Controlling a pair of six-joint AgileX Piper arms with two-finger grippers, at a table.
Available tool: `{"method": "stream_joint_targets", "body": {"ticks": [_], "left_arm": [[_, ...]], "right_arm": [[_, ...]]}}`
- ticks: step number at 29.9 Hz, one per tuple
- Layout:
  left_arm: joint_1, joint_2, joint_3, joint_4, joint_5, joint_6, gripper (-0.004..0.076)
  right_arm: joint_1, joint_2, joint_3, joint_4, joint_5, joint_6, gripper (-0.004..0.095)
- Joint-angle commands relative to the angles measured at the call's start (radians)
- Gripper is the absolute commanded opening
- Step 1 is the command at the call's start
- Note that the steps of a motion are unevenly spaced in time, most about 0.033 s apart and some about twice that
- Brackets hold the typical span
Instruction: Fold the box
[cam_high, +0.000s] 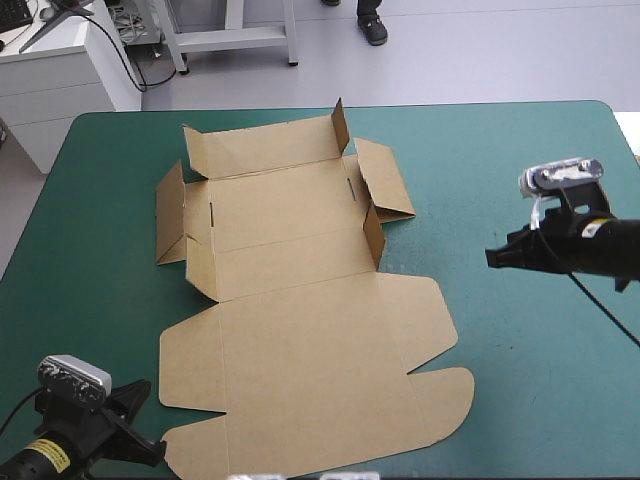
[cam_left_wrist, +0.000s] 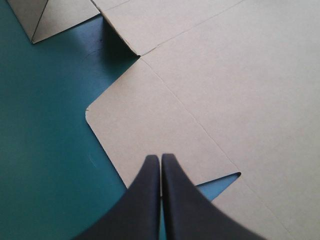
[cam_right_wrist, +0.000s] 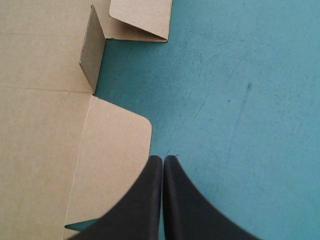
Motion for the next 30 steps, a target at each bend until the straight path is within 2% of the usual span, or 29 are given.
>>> {"method": "stream_joint_targets", "body": {"ticks": [1,8,12,15,25,28,30], "left_arm": [[-0.003,0.01,-0.026,-0.007,-0.064,-0.006,-0.0008],[-0.003,0.012,-0.026,-0.007,-0.064,-0.006,-0.0008],[-0.003,0.012,-0.026,-0.007,-0.064,-0.006,-0.0008],[-0.003,0.012,-0.026,-0.007,-0.062,-0.006,-0.0008],[-0.003,0.012,-0.026,-0.009,-0.062,0.01,-0.0008],[-0.003,0.012,-0.026,-0.009,-0.062,0.01,-0.0008],[-0.003,0.012,-0.026,-0.009,-0.062,0.01,-0.0008]], "right_arm": [[0.028,0.088,-0.147,0.01,-0.001,0.017,0.0004],[0.196,0.323,-0.41,-0.068,0.059,0.152,0.0005],[0.269,0.471,-0.559,-0.068,0.12,0.195,0.0005],[0.303,0.566,-0.648,-0.068,0.17,0.202,0.0005],[0.324,0.709,-0.677,-0.046,0.166,0.185,0.001],[0.343,0.723,-0.675,-0.057,0.161,0.2,0.0088],[0.36,0.731,-0.675,-0.059,0.148,0.258,0.0216]]}}
